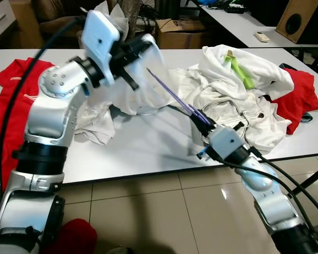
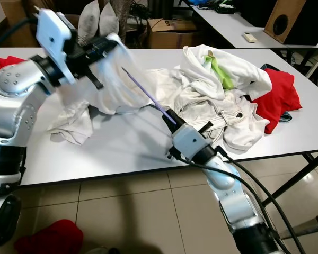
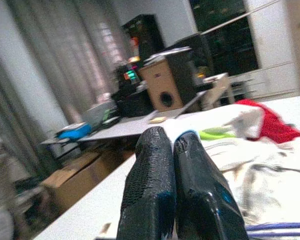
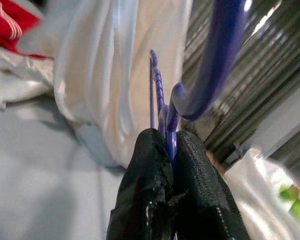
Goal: Hang hanger
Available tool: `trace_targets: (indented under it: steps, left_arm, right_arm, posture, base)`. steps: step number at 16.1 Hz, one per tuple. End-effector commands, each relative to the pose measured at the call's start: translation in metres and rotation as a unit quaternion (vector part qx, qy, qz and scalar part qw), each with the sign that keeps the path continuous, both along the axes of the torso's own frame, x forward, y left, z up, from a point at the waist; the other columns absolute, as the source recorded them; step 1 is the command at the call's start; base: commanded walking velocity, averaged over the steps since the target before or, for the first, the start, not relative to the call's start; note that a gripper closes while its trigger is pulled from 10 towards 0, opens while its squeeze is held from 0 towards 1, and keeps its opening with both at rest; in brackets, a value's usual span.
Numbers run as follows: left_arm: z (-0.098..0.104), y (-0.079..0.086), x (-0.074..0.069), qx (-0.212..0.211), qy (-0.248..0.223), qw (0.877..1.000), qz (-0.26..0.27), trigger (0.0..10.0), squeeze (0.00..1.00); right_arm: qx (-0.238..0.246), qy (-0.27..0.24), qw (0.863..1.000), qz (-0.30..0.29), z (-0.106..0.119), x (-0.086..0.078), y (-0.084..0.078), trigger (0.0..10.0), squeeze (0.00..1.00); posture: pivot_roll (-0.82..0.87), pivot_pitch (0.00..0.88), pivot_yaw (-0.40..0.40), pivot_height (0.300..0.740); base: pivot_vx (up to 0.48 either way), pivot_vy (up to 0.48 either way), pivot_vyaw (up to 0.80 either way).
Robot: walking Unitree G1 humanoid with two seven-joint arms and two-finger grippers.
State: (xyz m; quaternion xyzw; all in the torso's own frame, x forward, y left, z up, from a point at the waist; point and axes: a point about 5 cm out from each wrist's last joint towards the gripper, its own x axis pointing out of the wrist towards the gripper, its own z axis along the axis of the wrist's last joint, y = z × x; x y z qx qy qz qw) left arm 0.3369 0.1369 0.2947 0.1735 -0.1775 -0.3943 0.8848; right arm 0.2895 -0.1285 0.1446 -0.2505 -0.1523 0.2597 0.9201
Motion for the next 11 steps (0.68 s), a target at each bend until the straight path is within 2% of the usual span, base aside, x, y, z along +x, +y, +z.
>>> trace_targets:
  steps: [1,2,3,4,6,7,8,9,10,11]
  left_arm:
    - [-0.001,-0.013,-0.007,0.016,0.002,0.999,-0.043,0.0,0.0]
    - [-0.005,-0.016,-0.011,0.032,0.007,0.998,-0.056,0.0,0.0]
    - [-0.006,-0.017,-0.012,0.038,0.009,0.998,-0.059,0.0,0.0]
    - [-0.01,-0.017,-0.016,0.055,0.012,0.996,-0.066,0.0,0.0]
    - [-0.012,-0.017,-0.021,0.064,0.017,0.995,-0.074,0.0,0.0]
    - [-0.014,-0.018,-0.023,0.066,0.021,0.995,-0.078,0.0,0.0]
    - [-0.016,-0.018,-0.023,0.071,0.023,0.995,-0.073,0.0,0.0]
    - [-0.025,-0.014,-0.017,0.09,0.028,0.995,-0.038,0.0,0.0]
    - [-0.028,-0.01,-0.015,0.096,0.031,0.995,-0.023,0.0,0.0]
    - [-0.035,-0.002,-0.008,0.109,0.037,0.993,0.014,0.0,0.0]
  right_arm:
    - [0.011,0.024,1.0,-0.013,0.0,0.008,-0.003,10.0,0.0]
    - [0.054,0.068,0.996,-0.033,-0.002,0.017,-0.003,10.0,0.0]
    - [0.072,0.084,0.993,-0.037,-0.002,0.019,-0.003,10.0,0.0]
    - [0.147,0.139,0.978,-0.05,-0.002,0.027,-0.005,10.0,0.0]
    - [0.199,0.2,0.958,-0.047,-0.007,0.034,-0.003,10.0,0.0]
    - [0.239,0.233,0.942,-0.039,-0.007,0.036,0.0,10.0,0.0]
    - [0.255,0.247,0.934,-0.028,-0.007,0.037,0.002,10.0,0.0]
    - [0.32,0.265,0.91,-0.001,0.0,0.038,0.008,10.0,0.0]
    - [0.352,0.269,0.896,0.009,0.005,0.039,0.01,10.0,0.0]
    - [0.403,0.276,0.872,0.028,0.012,0.04,0.013,10.0,0.0]
  posture:
    - [-0.18,0.0,-0.008,0.74]
    - [-0.18,0.0,-0.01,0.74]
    - [-0.18,0.0,-0.013,0.74]
    - [-0.17,0.0,-0.016,0.74]
    - [-0.17,0.0,-0.018,0.74]
    - [-0.17,0.0,-0.02,0.74]
    - [-0.17,0.0,-0.02,0.74]
    - [-0.16,0.0,-0.022,0.74]
    - [-0.16,0.0,-0.022,0.74]
    - [-0.16,0.0,-0.02,0.74]
  base:
    - [0.0,0.0,0.0]
    - [0.0,0.0,0.0]
    - [0.0,0.0,0.0]
    - [0.0,0.0,0.0]
    - [0.0,0.0,0.0]
    - [0.0,0.0,0.0]
    - [0.0,0.0,0.0]
    - [0.0,0.0,0.0]
    - [0.0,0.0,0.0]
    - [0.0,0.0,0.0]
